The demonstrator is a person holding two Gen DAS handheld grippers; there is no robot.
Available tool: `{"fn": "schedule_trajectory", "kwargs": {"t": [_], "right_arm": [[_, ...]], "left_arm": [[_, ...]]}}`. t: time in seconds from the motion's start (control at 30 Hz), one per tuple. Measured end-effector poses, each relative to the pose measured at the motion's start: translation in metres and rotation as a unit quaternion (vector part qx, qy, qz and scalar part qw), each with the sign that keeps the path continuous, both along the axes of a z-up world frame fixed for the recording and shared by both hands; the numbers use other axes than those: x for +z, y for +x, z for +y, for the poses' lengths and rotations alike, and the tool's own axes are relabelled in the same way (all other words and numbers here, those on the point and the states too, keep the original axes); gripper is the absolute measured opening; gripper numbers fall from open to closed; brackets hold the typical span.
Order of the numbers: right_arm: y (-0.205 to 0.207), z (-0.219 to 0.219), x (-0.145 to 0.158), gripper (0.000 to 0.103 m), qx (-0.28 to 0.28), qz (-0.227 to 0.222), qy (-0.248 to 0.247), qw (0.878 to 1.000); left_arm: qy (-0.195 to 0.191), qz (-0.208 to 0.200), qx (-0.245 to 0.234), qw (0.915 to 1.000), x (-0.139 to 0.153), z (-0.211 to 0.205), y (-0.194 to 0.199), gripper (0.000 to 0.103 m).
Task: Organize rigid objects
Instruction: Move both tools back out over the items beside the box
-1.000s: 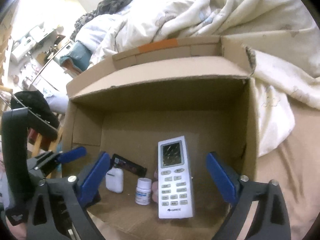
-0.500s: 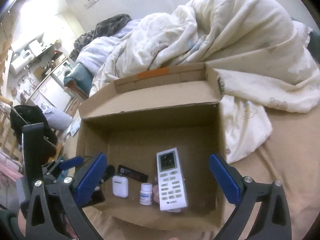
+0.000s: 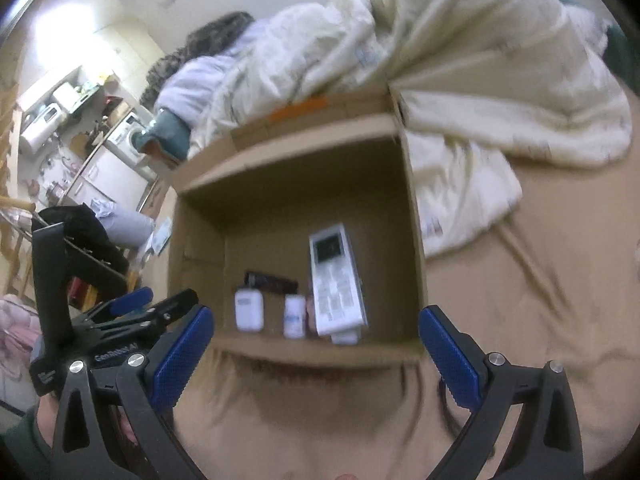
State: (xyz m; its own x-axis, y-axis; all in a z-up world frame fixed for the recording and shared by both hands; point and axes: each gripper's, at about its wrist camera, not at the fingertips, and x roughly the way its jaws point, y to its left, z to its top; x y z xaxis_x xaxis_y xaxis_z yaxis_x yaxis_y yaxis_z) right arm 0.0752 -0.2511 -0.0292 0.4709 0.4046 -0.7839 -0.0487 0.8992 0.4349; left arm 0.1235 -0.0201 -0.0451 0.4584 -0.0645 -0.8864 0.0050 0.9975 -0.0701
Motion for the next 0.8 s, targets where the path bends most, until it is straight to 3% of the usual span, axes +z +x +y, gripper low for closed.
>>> {"fn": "schedule_trajectory", "kwargs": {"t": [0.1, 0.23, 0.4, 0.57, 0.63, 0.7, 0.8], "right_arm": [[-0.005, -0.004, -0.017, 0.103, -0.002, 0.036, -0.013, 0.999], [-0.009, -0.007, -0.039, 0.103, -0.006, 0.082, -0.027, 0.996], [-0.002, -0.016, -0.061, 0.103, -0.03, 0.128, -0.031, 0.991], [-0.002, -0.017, -0.066, 0.103, -0.031, 0.14, -0.028, 0.989], [-0.001, -0.016, -0.066, 0.103, -0.029, 0.141, -0.031, 0.989], [0.001, -0.017, -0.071, 0.103, -0.029, 0.152, -0.036, 0.987], [0.003, -0.015, -0.086, 0.103, -0.026, 0.174, -0.052, 0.983]], "left_arm": [[-0.007, 0.027, 0.002, 0.9996, -0.01, 0.0, -0.007, 0.097], [0.015, 0.066, -0.014, 0.9976, -0.032, -0.01, -0.012, 0.097], [0.05, 0.062, -0.024, 0.9965, -0.039, -0.021, -0.017, 0.097], [0.024, 0.091, -0.054, 0.9941, -0.049, -0.033, -0.026, 0.097], [0.037, 0.111, -0.066, 0.9909, -0.063, -0.042, -0.027, 0.097], [0.051, 0.122, -0.059, 0.9894, -0.078, -0.046, -0.023, 0.097], [0.04, 0.142, -0.041, 0.9882, -0.1, -0.046, -0.006, 0.097]]}}
